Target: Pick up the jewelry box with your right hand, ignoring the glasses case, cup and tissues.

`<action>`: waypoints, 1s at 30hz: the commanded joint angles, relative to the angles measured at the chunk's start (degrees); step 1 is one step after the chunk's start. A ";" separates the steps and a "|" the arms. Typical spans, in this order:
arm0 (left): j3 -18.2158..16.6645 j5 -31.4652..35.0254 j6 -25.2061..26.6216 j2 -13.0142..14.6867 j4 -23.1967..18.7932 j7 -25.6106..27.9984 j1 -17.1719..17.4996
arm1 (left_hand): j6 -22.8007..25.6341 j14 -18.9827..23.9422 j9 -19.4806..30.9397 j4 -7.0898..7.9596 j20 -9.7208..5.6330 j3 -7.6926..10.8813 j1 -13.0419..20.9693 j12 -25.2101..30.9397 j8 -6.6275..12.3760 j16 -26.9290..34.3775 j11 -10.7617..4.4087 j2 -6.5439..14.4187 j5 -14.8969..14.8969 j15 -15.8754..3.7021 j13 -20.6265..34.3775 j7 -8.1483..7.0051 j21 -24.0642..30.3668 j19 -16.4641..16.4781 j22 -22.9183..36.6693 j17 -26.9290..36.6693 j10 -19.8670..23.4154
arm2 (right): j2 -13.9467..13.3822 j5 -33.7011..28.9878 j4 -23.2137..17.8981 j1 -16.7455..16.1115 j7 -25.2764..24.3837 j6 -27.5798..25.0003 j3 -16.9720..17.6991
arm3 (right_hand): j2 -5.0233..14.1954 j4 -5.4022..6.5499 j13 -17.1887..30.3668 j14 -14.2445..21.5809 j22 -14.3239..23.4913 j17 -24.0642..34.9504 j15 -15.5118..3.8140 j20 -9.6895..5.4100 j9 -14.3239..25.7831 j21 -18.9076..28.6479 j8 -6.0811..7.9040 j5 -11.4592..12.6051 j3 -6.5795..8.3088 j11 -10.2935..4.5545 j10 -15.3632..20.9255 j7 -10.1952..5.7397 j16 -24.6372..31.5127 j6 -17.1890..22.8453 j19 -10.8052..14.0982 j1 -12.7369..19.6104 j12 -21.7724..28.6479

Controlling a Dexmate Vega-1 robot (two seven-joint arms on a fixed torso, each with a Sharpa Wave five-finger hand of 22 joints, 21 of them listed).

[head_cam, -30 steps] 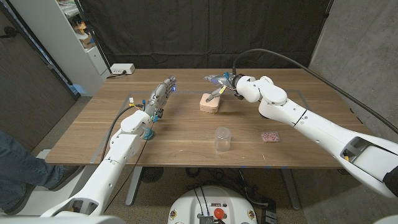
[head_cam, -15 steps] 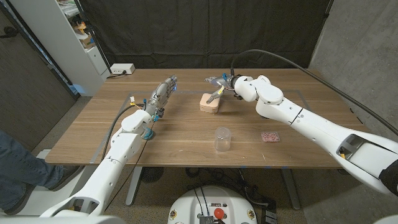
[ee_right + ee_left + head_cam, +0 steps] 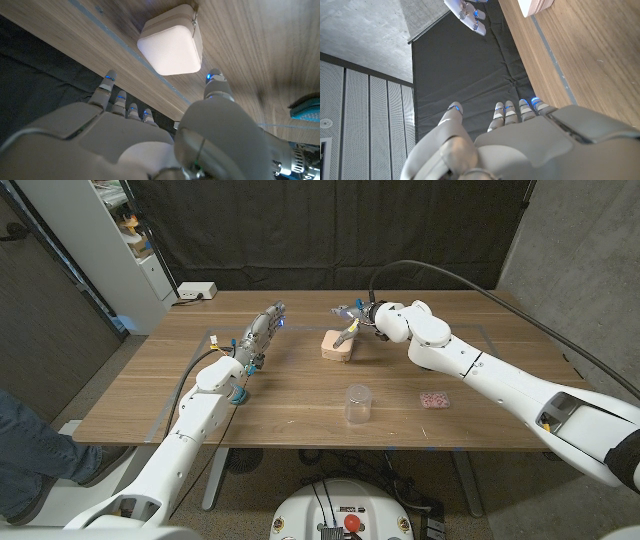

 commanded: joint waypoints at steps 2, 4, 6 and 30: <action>0.03 0.12 -0.03 -0.10 0.41 -0.02 -0.13 | 0.14 -0.38 0.17 -0.41 -0.01 0.01 -0.40 -0.05 0.07 -0.01 0.51 0.36 -0.11 0.49 0.16 0.37 0.14 -0.69 0.31 0.08 0.15 | 1.40 -1.69 2.01 1.60 2.82 -2.58 -2.17 | -0.39 -0.10 0.12 -0.25 0.20 0.09 0.60 0.08 0.27 0.30 -0.13 0.63 -0.55 0.91 -1.03 0.82 -0.21 -4.35 0.54 0.26 -0.17; 0.00 0.13 -0.09 -0.06 0.44 -0.07 -0.14 | 0.15 -0.43 0.17 -0.41 0.13 0.01 -0.42 -0.05 0.07 -0.02 0.56 0.38 -0.11 0.53 0.16 0.47 0.12 -0.76 0.32 0.08 0.14 | 1.61 -1.84 2.29 1.77 3.05 -2.89 -2.42 | -0.40 -0.05 0.11 -0.42 0.21 0.07 0.78 0.09 0.28 0.33 -0.16 0.68 -0.74 1.13 -1.49 1.03 -0.26 -4.93 0.69 0.22 -0.24; -0.03 0.10 -0.05 -0.05 0.43 -0.10 -0.14 | 0.11 -0.46 0.17 -0.41 0.21 0.02 -0.43 -0.06 0.05 -0.02 0.52 0.40 -0.11 0.52 0.16 0.43 0.09 -0.86 0.32 0.08 0.11 | 1.78 -2.13 2.53 1.94 3.21 -3.13 -2.75 | -0.39 -0.02 0.11 -0.51 0.22 0.06 0.84 0.10 0.28 0.34 -0.17 0.71 -0.82 1.22 -1.63 1.10 -0.29 -5.20 0.77 0.20 -0.24; -0.08 0.23 0.67 0.24 -1.10 0.42 0.76 | 0.18 -0.51 0.15 -0.50 0.45 0.00 -0.55 -0.05 0.03 0.03 0.39 0.36 -0.12 0.37 0.16 0.27 0.13 -1.05 0.33 0.09 0.12 | 3.56 -3.09 5.42 3.05 3.72 -4.88 -5.19 | -0.37 0.09 0.07 -0.58 0.26 0.00 1.24 0.13 0.29 0.49 0.10 0.92 -1.49 1.78 -2.26 1.38 -0.26 -6.37 1.55 0.24 -0.05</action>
